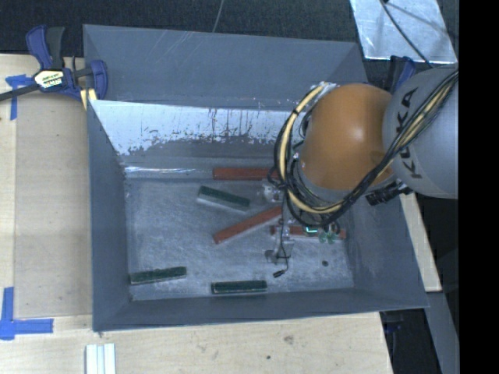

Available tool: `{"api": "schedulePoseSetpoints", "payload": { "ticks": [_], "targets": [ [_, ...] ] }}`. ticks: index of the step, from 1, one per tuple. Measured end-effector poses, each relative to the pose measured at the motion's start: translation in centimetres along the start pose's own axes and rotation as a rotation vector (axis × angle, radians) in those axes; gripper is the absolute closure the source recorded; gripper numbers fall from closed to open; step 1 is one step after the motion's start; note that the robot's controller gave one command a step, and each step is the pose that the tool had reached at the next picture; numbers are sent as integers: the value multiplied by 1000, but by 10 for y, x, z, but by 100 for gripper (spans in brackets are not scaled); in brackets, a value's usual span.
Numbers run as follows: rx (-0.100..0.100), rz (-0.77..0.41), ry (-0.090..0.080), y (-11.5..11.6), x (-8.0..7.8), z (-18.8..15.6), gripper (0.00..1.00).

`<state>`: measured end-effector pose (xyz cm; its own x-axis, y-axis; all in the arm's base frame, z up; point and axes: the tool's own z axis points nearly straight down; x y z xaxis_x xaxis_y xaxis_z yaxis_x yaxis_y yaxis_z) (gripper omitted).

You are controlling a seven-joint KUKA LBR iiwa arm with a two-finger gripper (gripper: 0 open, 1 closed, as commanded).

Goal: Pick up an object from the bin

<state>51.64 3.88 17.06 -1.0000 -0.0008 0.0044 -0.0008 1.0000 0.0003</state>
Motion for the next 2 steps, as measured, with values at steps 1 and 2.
{"api": "schedulePoseSetpoints", "payload": {
  "ticks": [1, 2],
  "targets": [
    [0, 1, -7, 0, -2, -3, 0],
    [0, -6, -13, -19, -11, 59, 0]
  ]
}}
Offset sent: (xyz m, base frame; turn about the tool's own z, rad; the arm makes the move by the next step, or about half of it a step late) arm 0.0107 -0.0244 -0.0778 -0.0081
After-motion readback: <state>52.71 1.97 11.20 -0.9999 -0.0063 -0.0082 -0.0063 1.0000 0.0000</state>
